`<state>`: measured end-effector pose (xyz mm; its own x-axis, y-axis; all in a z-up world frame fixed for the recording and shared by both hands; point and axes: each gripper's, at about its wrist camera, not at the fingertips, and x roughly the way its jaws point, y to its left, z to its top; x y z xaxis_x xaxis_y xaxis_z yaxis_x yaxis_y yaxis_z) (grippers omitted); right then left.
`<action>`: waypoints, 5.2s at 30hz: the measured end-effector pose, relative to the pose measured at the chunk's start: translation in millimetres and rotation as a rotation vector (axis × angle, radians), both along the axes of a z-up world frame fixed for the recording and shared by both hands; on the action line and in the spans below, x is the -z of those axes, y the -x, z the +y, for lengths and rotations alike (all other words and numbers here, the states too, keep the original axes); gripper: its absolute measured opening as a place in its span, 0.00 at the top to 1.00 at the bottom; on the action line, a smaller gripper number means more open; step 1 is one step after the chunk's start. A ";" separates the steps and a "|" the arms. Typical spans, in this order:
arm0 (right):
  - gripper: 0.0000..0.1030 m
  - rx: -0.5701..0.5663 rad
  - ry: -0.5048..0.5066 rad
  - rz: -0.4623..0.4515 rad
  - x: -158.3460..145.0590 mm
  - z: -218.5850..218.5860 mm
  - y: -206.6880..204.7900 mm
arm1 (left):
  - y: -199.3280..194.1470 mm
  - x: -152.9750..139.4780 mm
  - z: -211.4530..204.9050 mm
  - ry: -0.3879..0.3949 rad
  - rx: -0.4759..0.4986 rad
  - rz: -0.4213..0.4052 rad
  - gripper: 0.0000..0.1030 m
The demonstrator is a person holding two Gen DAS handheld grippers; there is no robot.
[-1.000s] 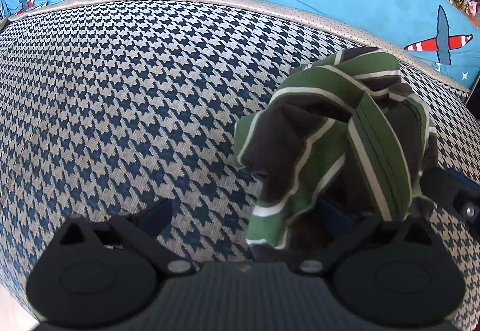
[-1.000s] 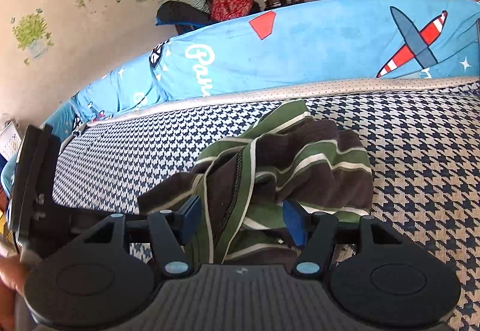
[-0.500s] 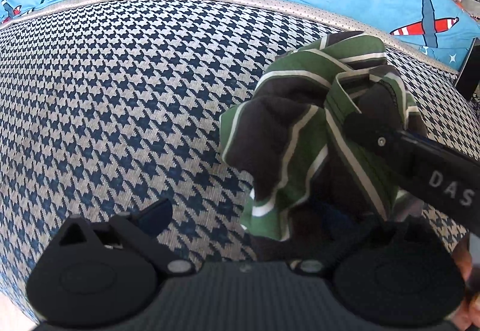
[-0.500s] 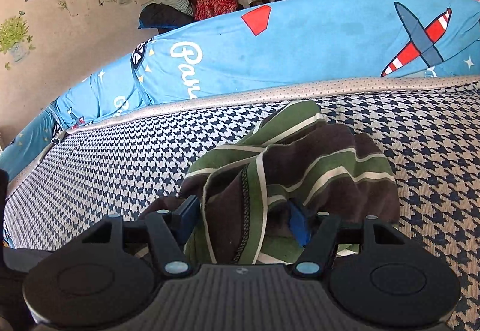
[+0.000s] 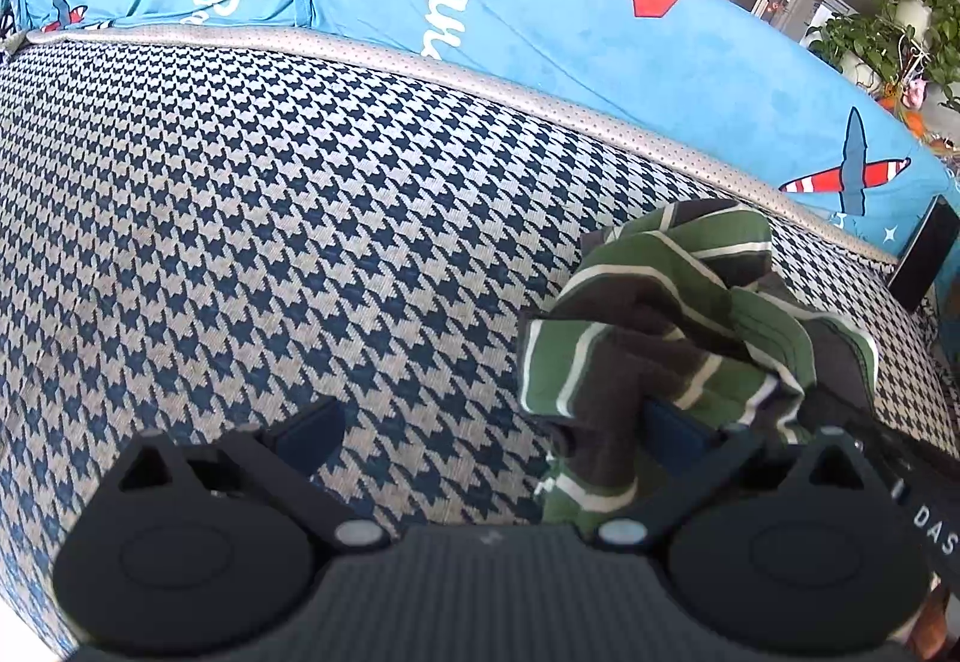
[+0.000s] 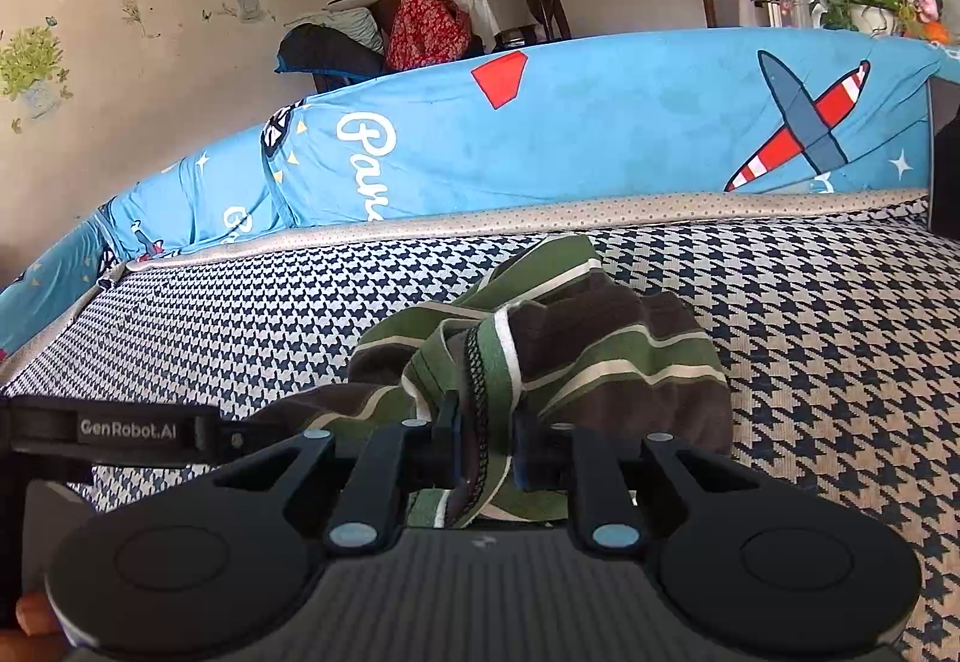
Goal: Fold clothes
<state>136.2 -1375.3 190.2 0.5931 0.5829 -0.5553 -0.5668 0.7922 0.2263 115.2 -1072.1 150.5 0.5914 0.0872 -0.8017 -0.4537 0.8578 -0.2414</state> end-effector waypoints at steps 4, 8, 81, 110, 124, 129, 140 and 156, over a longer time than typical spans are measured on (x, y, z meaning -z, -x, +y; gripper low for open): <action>0.85 0.017 0.010 -0.024 -4.8 -13.1 6.0 | 8.9 0.6 -4.5 -0.006 0.034 -0.006 0.00; 0.87 0.051 -0.001 -0.024 -10.5 -29.5 6.4 | 22.1 -4.5 -27.4 -0.041 0.076 -0.037 0.00; 0.80 0.329 0.061 0.278 23.9 -137.0 -28.7 | 124.0 22.7 -237.5 -0.237 0.208 -0.026 0.00; 0.81 0.589 -0.038 0.128 -30.0 -219.6 26.7 | 112.1 55.4 -251.7 -0.261 0.190 -0.046 0.00; 0.65 0.399 -0.073 0.049 -40.2 -191.6 31.0 | 158.6 57.3 -174.8 -0.238 0.266 -0.035 0.00; 0.64 0.225 -0.048 0.117 -29.8 -158.6 30.8 | 146.9 46.9 -166.1 -0.191 0.235 -0.020 0.00; 0.57 0.052 0.021 0.145 -15.2 -117.0 39.4 | 114.8 0.3 -130.3 -0.242 0.177 -0.039 0.00; 0.31 -0.123 0.164 0.191 16.5 -59.7 48.1 | 74.9 -13.3 -69.6 -0.224 0.189 -0.015 0.00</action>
<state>88.1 -1435.1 173.7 0.3989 0.5372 -0.7431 -0.6202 0.7550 0.2129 40.3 -1141.6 163.9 0.6255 0.1485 -0.7660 -0.2789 0.9594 -0.0417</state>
